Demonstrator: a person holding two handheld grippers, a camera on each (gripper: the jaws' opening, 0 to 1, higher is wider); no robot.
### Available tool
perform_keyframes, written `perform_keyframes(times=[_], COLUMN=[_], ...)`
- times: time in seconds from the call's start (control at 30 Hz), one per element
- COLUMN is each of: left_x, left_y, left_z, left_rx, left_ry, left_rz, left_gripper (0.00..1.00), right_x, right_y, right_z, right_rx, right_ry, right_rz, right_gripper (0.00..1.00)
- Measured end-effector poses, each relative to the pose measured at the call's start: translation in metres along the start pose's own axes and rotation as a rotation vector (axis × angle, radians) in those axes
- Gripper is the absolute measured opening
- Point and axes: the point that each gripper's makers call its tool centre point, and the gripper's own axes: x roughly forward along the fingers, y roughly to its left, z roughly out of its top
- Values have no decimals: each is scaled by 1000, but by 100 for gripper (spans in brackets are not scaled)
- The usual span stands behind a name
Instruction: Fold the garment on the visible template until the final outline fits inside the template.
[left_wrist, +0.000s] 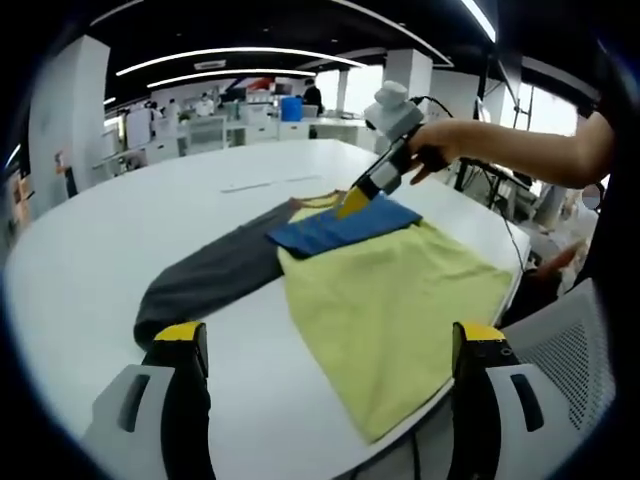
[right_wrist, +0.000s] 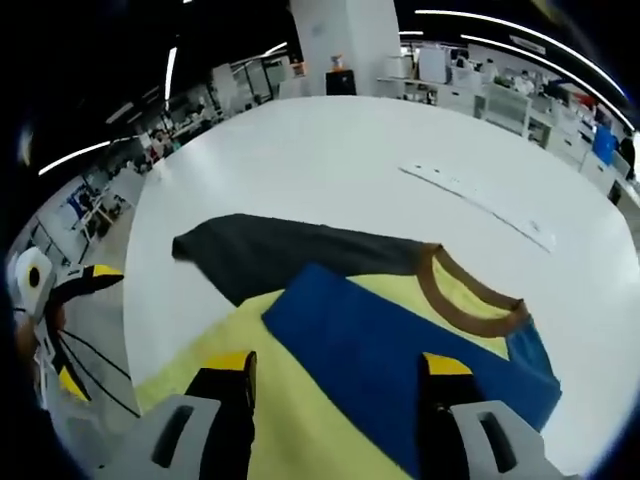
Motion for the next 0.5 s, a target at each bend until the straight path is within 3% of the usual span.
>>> perform_keyframes(times=[0.5], left_x=[1], left_y=[6], left_z=[3], left_rx=[6], left_ry=[-3], left_rz=[16], left_gripper=[99], right_x=[-39], right_y=[-42], right_z=[-46], right_rx=[51], right_ry=[5], right_rz=[-56], right_gripper=[62])
